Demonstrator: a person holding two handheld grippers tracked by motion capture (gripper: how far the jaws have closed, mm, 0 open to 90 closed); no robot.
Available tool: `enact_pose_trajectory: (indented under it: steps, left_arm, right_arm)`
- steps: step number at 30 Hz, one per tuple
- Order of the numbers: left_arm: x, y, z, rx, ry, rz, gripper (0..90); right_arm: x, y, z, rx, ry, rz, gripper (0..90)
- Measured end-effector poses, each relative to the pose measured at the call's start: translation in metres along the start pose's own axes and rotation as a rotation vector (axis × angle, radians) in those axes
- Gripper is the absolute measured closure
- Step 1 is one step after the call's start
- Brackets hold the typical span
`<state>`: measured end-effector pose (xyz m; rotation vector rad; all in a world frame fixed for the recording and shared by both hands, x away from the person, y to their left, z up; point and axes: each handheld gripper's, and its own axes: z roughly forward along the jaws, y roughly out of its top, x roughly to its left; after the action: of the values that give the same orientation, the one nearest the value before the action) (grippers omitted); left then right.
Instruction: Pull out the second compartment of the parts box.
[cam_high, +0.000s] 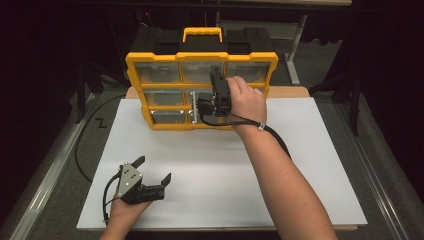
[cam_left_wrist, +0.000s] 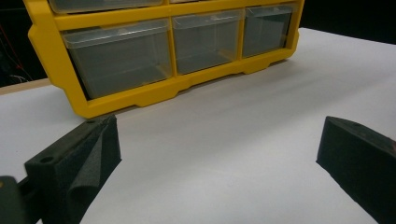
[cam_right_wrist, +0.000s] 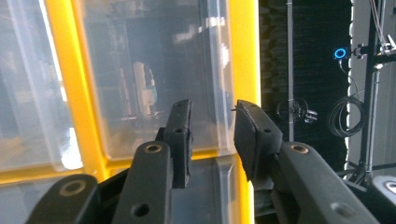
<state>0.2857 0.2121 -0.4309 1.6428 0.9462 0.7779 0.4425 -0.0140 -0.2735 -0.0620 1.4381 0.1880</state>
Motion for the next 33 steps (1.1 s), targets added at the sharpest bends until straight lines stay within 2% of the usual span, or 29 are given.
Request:
enact_pose_trajectory:
  steps: [18, 24, 33]
  left_arm:
    - [0.001, 0.0, 0.0, -0.004, -0.003, -0.003, 0.3]
    - [0.001, 0.001, -0.001, -0.007, -0.002, -0.004, 0.3]
    - [0.001, 0.001, -0.001, -0.007, 0.0, -0.004, 0.3]
  right_arm:
    - [-0.006, 0.004, 0.015, 0.007, -0.011, -0.014, 79.3]
    - [-0.006, 0.006, 0.012, 0.014, -0.013, -0.022, 80.1]
    - [-0.006, 0.004, 0.001, -0.005, -0.023, -0.029, 80.2]
